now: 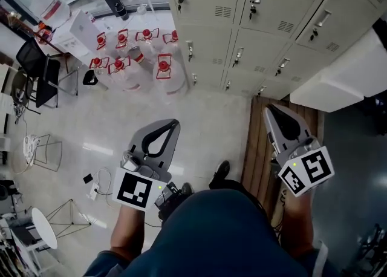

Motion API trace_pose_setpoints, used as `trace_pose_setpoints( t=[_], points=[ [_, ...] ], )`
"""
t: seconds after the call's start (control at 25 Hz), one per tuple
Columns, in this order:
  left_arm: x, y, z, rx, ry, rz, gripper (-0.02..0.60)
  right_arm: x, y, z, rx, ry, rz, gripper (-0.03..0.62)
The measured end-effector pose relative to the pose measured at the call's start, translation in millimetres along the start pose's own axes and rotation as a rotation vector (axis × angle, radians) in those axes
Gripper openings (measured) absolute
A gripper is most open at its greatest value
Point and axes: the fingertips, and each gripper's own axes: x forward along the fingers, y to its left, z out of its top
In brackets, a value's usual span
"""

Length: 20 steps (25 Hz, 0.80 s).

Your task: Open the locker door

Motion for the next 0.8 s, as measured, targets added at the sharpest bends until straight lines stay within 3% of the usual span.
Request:
trace_pose_setpoints(
  t=[0.36,0.6,0.8],
  points=[
    [53.6,8.7,10.7,0.017,0.029,0.079,0.017,30.3,-61.9,3.8,-0.002,0.002,0.072,0.037],
    [87.0,26.6,2.9,0.0,0.049,0.053,0.017,50.9,-81.2,-3.2,0.02,0.028,0.057,0.037],
    [122.2,54.6,1.5,0.009,0.017,-0.029,0.017,67.3,-98.6,9.3,0.006,0.017,-0.035,0.037]
  ],
)
